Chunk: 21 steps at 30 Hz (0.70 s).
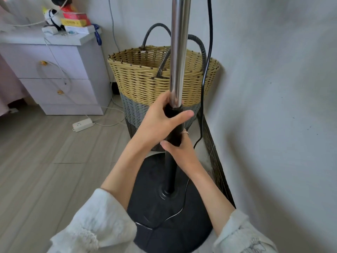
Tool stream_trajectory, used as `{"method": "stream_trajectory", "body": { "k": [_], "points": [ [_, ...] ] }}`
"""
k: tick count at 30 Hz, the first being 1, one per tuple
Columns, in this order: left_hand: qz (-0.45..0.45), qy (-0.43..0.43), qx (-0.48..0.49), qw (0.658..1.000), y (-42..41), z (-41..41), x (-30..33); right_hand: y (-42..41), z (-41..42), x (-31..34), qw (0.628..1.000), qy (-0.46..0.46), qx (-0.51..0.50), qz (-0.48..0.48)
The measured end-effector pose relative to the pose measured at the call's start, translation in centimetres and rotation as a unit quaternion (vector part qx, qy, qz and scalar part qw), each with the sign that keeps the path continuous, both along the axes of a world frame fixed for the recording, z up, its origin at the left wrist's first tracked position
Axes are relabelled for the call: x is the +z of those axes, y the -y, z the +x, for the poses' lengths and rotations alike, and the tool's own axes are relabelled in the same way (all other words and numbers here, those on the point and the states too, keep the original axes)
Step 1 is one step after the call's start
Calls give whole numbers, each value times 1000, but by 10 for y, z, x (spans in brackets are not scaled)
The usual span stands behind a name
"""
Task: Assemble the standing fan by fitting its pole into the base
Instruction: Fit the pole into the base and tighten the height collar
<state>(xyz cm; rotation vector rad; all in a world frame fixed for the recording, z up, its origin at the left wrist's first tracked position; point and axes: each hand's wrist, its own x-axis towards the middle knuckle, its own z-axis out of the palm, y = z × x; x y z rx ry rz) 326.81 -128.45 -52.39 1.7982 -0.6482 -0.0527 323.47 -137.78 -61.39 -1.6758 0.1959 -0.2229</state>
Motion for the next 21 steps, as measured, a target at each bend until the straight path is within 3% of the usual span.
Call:
{"method": "stream_trajectory", "body": {
  "k": [6,9,12,15,18,21],
  "points": [
    [45,51,84,994,-26,16,-2,25,-10,18,997,10,50,53],
    [8,40,118,992,-44,20,-2,31,-9,34,992,26,50,112],
    [-34,-9,84,996,-40,18,-8,24,-8,46,994,38,30,94],
    [14,-69,42,997,-35,18,-17,19,-12,53,997,55,-29,40],
    [82,-125,-68,986,-35,14,-35,23,-17,60,992,71,-98,-22],
    [67,-145,-119,980,-27,1,-55,25,-17,64,996,54,-66,-36]
  ]
}}
